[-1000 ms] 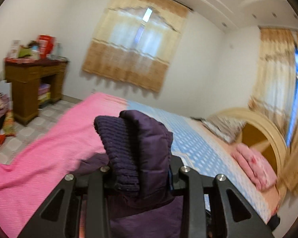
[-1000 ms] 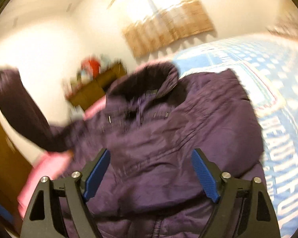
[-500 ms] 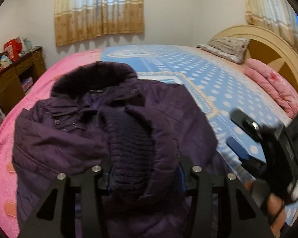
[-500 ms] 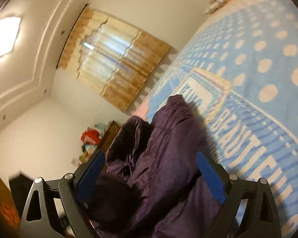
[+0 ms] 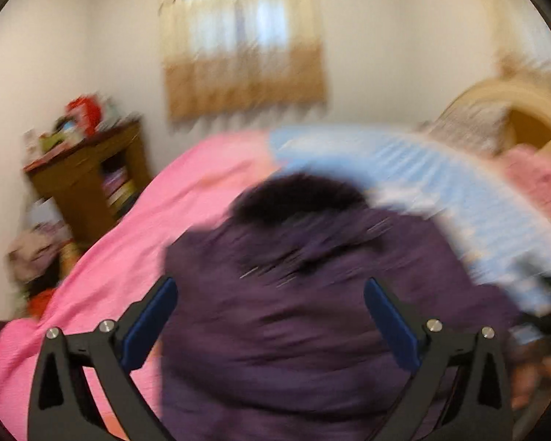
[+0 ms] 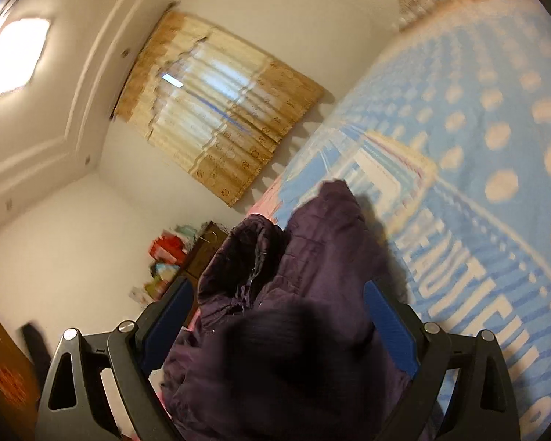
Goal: Fold large clothes
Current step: 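Lay the sleeve on the jacket front and open the left tool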
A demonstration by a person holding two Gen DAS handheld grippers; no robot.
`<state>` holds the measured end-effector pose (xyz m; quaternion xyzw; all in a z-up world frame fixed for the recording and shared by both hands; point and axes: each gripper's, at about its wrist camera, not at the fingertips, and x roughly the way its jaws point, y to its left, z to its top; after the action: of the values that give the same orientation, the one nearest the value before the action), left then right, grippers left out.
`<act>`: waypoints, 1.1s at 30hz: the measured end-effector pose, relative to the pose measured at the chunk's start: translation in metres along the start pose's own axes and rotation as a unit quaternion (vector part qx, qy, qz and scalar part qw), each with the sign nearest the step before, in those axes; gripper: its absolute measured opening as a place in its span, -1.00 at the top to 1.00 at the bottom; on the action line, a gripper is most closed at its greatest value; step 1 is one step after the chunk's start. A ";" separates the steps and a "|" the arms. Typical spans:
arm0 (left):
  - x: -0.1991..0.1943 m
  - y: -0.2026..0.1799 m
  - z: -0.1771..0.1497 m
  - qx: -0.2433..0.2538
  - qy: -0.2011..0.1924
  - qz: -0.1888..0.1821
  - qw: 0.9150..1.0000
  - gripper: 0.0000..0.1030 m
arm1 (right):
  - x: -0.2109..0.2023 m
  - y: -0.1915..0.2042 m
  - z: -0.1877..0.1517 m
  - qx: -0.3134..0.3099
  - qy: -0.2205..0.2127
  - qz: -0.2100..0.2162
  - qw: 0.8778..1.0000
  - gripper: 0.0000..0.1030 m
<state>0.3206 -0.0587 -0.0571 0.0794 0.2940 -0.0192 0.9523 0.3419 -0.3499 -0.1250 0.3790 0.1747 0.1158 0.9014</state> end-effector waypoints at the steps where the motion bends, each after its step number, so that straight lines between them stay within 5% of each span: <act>1: 0.017 0.008 -0.005 0.002 0.023 0.024 0.999 -1.00 | -0.003 0.010 0.001 -0.018 0.009 0.009 1.000 -0.83; 5: 0.066 0.038 -0.036 -0.007 0.095 0.061 0.994 -1.00 | 0.000 0.062 -0.009 -0.138 0.069 -0.012 0.988 -0.73; 6: 0.073 0.043 -0.042 -0.010 0.108 0.060 0.992 -1.00 | 0.006 0.065 -0.016 -0.153 0.104 -0.016 0.983 -0.43; 7: 0.076 0.046 -0.047 -0.019 0.116 0.057 0.991 -1.00 | 0.011 0.064 -0.022 -0.159 0.127 -0.028 0.979 -0.26; 12: 0.082 0.041 -0.054 -0.033 0.124 0.042 0.991 -1.00 | 0.021 0.050 -0.053 -0.192 0.228 -0.092 0.950 -0.14; 13: 0.085 0.044 -0.057 -0.047 0.132 0.032 0.990 -1.00 | 0.021 0.054 -0.059 -0.218 0.235 -0.103 0.942 -0.14; 16: 0.098 0.051 -0.063 -0.079 0.148 -0.003 0.986 -1.00 | 0.024 0.067 -0.091 -0.341 0.264 -0.161 0.888 -0.14; 18: 0.106 0.062 -0.065 -0.098 0.155 -0.024 0.983 -1.00 | 0.025 0.067 -0.096 -0.356 0.264 -0.178 0.879 -0.15; 24: 0.076 0.069 -0.062 -0.117 0.125 -0.029 0.985 -1.00 | 0.018 0.067 -0.087 -0.343 0.267 -0.178 0.883 -0.16; 28: 0.033 0.075 -0.046 -0.121 0.052 -0.011 0.991 -1.00 | -0.019 0.096 -0.059 -0.321 0.201 -0.153 0.913 -0.17; 33: 0.028 0.062 -0.013 -0.090 0.009 0.010 0.996 -1.00 | -0.004 0.137 -0.040 -0.346 0.152 -0.103 0.920 -0.29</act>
<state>0.3424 0.0052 -0.0747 -0.0039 0.3023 0.0175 0.9530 0.3116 -0.2316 -0.0507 0.0012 0.2970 0.1320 0.9457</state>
